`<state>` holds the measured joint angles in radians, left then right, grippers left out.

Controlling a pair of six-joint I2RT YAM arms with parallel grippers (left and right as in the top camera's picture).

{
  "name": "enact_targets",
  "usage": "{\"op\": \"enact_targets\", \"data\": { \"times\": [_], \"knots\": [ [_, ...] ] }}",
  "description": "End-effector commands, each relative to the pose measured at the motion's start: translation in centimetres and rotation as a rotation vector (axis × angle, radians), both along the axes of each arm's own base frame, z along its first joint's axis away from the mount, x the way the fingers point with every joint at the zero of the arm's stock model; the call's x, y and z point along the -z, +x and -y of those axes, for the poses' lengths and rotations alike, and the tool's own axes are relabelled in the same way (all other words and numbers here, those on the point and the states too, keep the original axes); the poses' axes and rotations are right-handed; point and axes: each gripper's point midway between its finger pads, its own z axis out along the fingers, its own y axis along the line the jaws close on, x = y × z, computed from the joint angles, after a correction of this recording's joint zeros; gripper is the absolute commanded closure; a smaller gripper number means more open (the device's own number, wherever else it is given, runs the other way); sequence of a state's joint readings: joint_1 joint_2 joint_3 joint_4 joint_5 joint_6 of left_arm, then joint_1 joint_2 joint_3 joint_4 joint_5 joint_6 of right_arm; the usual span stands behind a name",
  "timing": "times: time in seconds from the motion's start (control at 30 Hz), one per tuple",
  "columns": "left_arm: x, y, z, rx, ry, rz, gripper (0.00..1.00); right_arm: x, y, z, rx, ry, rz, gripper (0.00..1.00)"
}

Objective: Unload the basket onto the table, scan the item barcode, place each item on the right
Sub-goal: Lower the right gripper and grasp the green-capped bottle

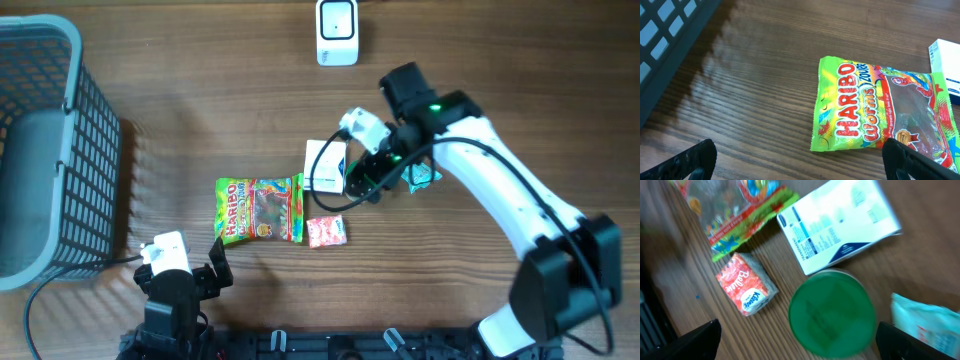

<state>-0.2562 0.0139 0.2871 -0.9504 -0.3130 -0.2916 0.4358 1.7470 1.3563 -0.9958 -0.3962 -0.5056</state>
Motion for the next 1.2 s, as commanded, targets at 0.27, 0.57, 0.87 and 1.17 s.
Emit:
{"op": "enact_targets", "data": {
  "times": [0.27, 0.57, 0.87, 1.17],
  "knots": [
    [-0.2, 0.0, 0.1, 0.005, -0.007, 0.009, 0.00, 3.5, 1.2, 0.0, -0.008, -0.186, 0.047, 0.00],
    [-0.2, 0.0, 0.1, 0.005, -0.007, 0.009, 0.00, -1.8, 3.5, -0.7, 0.005, -0.173, 0.122, 0.00],
    [-0.2, 0.0, 0.1, 0.005, -0.007, 0.009, 0.00, -0.3, 2.7, -0.6, -0.045, -0.186, 0.088, 0.00],
    [-0.2, 0.0, 0.1, 0.005, -0.007, 0.009, 0.00, 6.8, 1.9, -0.1, -0.068, -0.280, -0.087, 0.00]
  ]
}}
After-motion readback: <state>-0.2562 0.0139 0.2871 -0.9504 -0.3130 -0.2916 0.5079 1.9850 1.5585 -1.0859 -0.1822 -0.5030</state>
